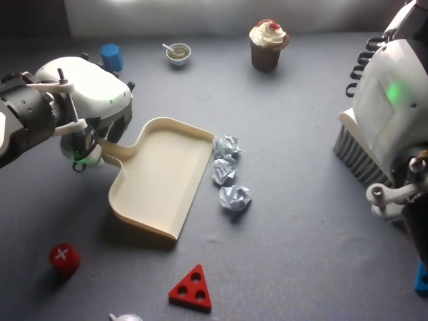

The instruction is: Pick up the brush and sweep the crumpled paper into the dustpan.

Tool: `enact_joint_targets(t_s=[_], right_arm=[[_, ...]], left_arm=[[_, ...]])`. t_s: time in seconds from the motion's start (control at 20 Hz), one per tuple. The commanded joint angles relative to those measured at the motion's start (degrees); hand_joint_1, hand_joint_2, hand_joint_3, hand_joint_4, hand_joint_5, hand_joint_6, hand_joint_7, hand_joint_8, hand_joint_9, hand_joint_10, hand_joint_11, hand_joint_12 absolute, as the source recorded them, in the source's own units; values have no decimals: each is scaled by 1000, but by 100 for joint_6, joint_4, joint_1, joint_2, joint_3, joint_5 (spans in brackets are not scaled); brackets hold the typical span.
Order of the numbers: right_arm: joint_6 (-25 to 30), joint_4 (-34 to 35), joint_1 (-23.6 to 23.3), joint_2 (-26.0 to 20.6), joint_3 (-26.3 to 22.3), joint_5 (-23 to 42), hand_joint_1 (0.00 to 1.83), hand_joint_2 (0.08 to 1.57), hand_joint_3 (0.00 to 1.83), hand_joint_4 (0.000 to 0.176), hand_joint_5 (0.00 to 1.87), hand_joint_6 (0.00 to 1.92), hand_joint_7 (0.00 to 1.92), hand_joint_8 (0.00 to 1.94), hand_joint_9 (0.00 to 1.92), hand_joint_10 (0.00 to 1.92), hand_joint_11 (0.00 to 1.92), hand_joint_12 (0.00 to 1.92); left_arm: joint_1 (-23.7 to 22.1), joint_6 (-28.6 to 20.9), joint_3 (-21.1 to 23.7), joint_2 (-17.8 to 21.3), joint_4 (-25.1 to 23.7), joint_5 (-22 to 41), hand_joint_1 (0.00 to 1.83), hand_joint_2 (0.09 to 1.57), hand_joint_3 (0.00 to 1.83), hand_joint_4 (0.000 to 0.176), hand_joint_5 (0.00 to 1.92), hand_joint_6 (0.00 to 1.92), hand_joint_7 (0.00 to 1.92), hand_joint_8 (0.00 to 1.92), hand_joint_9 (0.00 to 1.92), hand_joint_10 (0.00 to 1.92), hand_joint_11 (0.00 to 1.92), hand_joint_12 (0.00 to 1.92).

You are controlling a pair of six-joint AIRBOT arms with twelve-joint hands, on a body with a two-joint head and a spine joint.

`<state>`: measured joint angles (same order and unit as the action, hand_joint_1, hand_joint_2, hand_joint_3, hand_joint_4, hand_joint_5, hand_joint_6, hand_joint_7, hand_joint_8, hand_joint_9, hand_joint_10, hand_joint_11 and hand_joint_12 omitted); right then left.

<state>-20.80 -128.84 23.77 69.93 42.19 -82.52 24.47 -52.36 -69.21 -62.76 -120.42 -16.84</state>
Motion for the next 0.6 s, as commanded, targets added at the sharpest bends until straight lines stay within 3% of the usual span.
enact_joint_targets(t_s=[0.0, 0.1, 0.25, 0.45, 0.55], right_arm=[[-68, -433, 21, -69, -20, -413, 1575, 1175, 0, 78, 868, 1921, 761, 1941, 761, 1921, 774, 1921], [-68, -425, 58, -77, -31, -416, 1587, 1178, 0, 74, 858, 1921, 744, 1941, 727, 1921, 756, 1921], [-68, -407, 106, -95, -38, -430, 1566, 1188, 4, 80, 846, 1921, 744, 1941, 748, 1921, 761, 1921], [-67, -380, 205, -130, -54, -452, 1580, 1192, 2, 55, 876, 1921, 787, 1941, 790, 1921, 795, 1921], [-67, -367, 233, -131, -56, -455, 1581, 1194, 2, 53, 875, 1921, 789, 1941, 792, 1921, 797, 1921]], left_arm=[[-55, 37, 6, 13, -178, -396, 1256, 1061, 0, 0, 1042, 1001, 1202, 489, 1166, 2, 876, 610], [-57, 38, 5, 13, -179, -396, 1257, 1067, 3, 0, 1053, 1010, 1152, 548, 1143, 0, 843, 607], [-57, 38, 5, 13, -180, -396, 1253, 1069, 2, 0, 1036, 1025, 1156, 554, 1140, 0, 805, 667], [-58, 37, 8, 13, -180, -396, 1257, 1068, 0, 0, 1052, 1015, 1147, 554, 1126, 1, 752, 715], [-65, 37, 8, 13, -180, -396, 1257, 1068, 0, 0, 1054, 1012, 1147, 554, 1123, 1, 746, 724]])
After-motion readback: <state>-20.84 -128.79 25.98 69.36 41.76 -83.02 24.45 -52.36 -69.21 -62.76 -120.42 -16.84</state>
